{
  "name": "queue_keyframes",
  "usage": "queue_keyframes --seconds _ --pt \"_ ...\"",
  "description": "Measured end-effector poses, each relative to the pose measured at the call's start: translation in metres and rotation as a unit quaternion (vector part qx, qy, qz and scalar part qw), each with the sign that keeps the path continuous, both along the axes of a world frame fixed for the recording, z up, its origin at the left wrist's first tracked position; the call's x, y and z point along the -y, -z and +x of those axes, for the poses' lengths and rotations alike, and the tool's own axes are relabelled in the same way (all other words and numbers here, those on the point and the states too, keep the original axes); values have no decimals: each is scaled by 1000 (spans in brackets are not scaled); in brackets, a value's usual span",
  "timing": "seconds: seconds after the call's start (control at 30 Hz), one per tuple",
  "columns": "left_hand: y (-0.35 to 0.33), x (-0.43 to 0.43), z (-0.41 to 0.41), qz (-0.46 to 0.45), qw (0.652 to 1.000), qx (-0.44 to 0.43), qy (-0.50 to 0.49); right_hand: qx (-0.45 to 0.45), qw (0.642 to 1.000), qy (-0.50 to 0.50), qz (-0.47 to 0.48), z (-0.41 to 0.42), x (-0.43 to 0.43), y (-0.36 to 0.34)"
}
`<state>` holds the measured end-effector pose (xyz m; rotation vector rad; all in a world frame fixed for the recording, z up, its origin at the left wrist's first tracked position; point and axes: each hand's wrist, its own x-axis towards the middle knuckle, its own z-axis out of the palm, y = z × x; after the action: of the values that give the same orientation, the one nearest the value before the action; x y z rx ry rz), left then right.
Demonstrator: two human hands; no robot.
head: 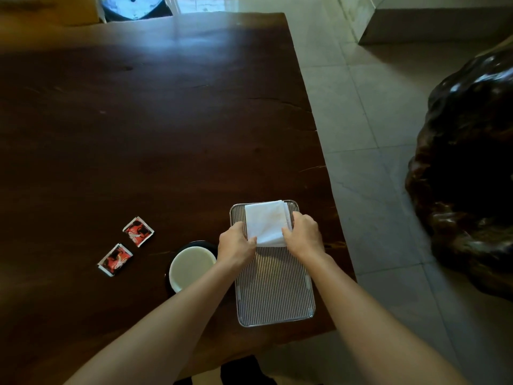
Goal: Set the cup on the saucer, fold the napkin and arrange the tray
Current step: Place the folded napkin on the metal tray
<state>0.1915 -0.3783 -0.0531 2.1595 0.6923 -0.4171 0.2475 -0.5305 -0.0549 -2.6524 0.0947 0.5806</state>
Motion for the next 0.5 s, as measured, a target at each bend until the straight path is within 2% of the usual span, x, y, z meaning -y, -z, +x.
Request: queue_keyframes --seconds 0.07,0.17,0.33,0.5 --pt "-13 -11 -3 3 1000 -6 -4 26 999 -5 -22 -1 -7 -11" --pt "-36 -37 -11 15 1000 11 -15 59 998 -20 11 -5 -33 -28" --pt "-59 -97 -39 31 998 10 -51 26 990 -121 74 -24 -101 -48" --pt "-62 -162 -77 73 994 -20 -82 -8 979 -182 94 -49 -169 -59"
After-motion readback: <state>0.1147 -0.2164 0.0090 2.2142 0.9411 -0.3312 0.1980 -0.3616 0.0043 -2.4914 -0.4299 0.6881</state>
